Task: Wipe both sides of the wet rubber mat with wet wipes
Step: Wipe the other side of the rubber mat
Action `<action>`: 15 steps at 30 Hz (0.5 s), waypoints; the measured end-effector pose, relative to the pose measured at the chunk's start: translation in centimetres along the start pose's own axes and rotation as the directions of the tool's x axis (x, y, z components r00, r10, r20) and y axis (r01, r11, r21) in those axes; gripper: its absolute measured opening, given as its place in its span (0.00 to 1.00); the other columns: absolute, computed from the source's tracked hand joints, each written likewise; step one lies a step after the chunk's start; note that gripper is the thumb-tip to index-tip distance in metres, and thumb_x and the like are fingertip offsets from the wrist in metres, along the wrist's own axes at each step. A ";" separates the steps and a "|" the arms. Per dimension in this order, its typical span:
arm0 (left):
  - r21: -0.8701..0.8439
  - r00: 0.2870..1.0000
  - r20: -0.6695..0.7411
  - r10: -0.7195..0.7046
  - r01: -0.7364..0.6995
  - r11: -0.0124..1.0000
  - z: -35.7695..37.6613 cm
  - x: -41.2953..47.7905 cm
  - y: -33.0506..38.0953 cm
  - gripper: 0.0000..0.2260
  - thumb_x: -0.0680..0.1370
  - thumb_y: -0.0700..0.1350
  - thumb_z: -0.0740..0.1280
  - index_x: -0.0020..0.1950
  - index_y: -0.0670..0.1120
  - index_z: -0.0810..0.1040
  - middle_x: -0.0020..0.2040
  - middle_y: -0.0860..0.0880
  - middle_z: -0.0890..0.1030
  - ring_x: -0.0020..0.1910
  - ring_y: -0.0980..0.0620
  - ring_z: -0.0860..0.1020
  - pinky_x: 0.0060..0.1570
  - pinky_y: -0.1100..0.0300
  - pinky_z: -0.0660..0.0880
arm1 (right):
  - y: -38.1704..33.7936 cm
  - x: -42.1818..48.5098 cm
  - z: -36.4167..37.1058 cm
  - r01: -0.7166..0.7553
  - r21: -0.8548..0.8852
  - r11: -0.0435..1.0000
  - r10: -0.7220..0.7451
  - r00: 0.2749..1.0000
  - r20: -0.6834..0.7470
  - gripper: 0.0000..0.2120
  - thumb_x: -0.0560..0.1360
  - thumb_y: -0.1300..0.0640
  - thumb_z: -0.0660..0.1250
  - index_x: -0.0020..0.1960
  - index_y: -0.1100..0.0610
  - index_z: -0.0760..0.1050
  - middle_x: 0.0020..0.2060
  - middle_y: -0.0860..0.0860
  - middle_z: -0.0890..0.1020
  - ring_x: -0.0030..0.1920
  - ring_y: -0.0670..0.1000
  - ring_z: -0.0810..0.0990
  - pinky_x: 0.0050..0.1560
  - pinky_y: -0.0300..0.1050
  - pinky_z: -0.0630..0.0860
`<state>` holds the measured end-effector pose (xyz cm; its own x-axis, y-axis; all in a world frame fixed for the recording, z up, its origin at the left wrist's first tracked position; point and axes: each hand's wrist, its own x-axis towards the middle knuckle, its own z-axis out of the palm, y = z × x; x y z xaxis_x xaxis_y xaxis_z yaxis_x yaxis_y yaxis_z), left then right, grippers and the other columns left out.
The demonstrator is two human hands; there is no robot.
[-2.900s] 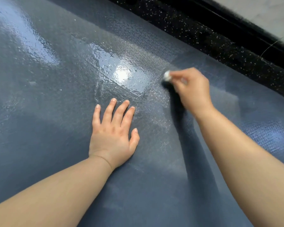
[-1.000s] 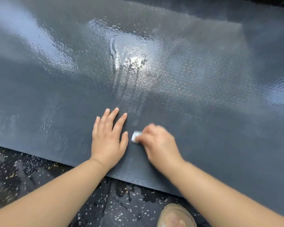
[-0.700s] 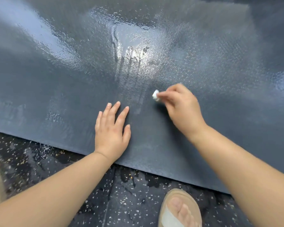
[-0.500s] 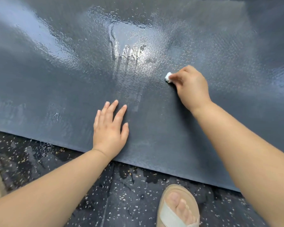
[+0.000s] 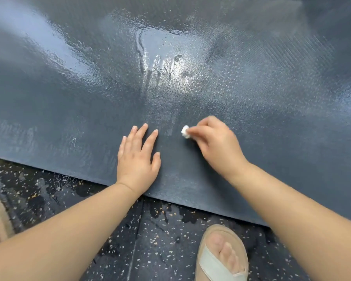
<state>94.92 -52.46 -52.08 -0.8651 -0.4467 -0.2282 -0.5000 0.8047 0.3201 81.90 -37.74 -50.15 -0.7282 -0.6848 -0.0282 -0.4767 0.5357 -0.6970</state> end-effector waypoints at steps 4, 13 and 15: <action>0.037 1.000 -0.019 0.011 -0.011 0.999 -0.2 -1.2 -0.1 0.21 0.75 0.42 0.67 0.68 0.42 0.73 0.70 0.40 0.69 0.71 0.38 0.64 0.70 0.39 0.59 | 1.5 5.9 -0.5 -0.086 -0.094 0.992 0.080 0.995 -0.065 0.08 0.76 0.58 0.66 0.50 0.57 0.82 0.45 0.58 0.78 0.48 0.61 0.76 0.47 0.47 0.70; 0.064 0.999 -0.032 -0.018 0.020 0.998 0.6 -3.8 -1.6 0.25 0.76 0.52 0.53 0.67 0.43 0.74 0.70 0.41 0.70 0.71 0.39 0.65 0.68 0.41 0.59 | -3.4 -6.8 4.8 0.171 0.025 0.985 -0.170 0.929 0.330 0.07 0.72 0.62 0.69 0.48 0.55 0.82 0.40 0.54 0.78 0.38 0.58 0.76 0.35 0.50 0.77; 0.062 0.999 -0.031 -0.015 0.017 0.998 0.6 -3.8 -1.7 0.25 0.76 0.52 0.53 0.68 0.43 0.73 0.70 0.42 0.69 0.71 0.40 0.65 0.69 0.42 0.58 | -3.4 -6.6 4.6 0.144 0.067 0.987 -0.159 0.870 0.466 0.08 0.76 0.59 0.66 0.50 0.54 0.82 0.43 0.53 0.78 0.44 0.57 0.77 0.42 0.50 0.76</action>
<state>99.09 -51.95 -52.28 -0.8581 -0.4708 -0.2048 -0.5114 0.8196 0.2583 90.60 -37.26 -50.87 -0.3285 -0.9114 -0.2478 -0.5424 0.3969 -0.7405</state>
